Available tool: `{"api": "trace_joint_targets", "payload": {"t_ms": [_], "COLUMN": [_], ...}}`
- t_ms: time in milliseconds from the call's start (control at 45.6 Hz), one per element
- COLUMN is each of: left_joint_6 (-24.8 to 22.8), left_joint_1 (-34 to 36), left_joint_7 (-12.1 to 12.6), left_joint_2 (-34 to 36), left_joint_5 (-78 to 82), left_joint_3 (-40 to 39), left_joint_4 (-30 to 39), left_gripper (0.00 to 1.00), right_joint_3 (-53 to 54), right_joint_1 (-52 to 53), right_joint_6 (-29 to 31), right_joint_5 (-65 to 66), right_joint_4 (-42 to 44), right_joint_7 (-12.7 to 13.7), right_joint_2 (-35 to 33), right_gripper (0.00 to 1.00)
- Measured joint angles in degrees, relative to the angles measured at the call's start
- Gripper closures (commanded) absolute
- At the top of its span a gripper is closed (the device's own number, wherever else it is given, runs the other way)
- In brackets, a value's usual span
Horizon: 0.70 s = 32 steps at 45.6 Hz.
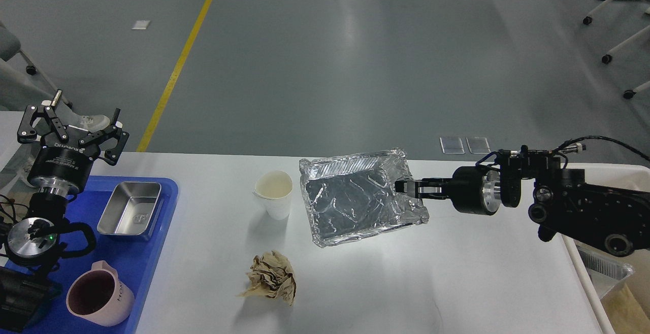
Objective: Tidy desktop
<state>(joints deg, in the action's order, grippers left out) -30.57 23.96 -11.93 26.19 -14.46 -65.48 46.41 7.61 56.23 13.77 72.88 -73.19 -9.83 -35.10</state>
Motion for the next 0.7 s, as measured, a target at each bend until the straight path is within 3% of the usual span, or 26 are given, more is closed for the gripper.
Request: {"api": "trace_joint_targets", "payload": {"t_ms": [263, 395, 483, 614, 702], "left_joint_6": [-0.41, -2.02, -1.81, 4.32, 9.96], "left_joint_1": [0.05, -0.04, 0.17, 0.32, 0.05], "left_joint_7": [-0.42, -2.02, -6.54, -16.69, -19.56], "left_joint_2": [0.42, 1.22, 1.43, 1.21, 0.90], "left_joint_5": [2.20, 3.52, 7.48, 18.13, 23.49], "left_joint_3": [-0.03, -0.52, -0.73, -0.69, -0.69], "left_joint_4": [0.00, 0.31, 0.37, 2.27, 6.24], "left_gripper": [0.03, 0.03, 0.03, 0.03, 0.03], "right_joint_3": [-2.98, -3.08, -3.08, -3.08, -3.07], "right_joint_1": [1.31, 1.40, 1.42, 1.50, 1.51], "right_joint_6": [-0.14, -0.14, -0.14, -0.15, -0.33], "right_joint_5": [-2.57, -3.71, -4.04, -5.91, -6.89], "right_joint_4": [5.74, 6.02, 6.05, 6.05, 6.05], "right_joint_7": [2.71, 3.00, 3.05, 3.17, 3.62], "right_joint_2": [6.20, 6.28, 6.15, 6.15, 6.33], "right_gripper": [1.00, 1.00, 1.00, 1.00, 1.00]}}
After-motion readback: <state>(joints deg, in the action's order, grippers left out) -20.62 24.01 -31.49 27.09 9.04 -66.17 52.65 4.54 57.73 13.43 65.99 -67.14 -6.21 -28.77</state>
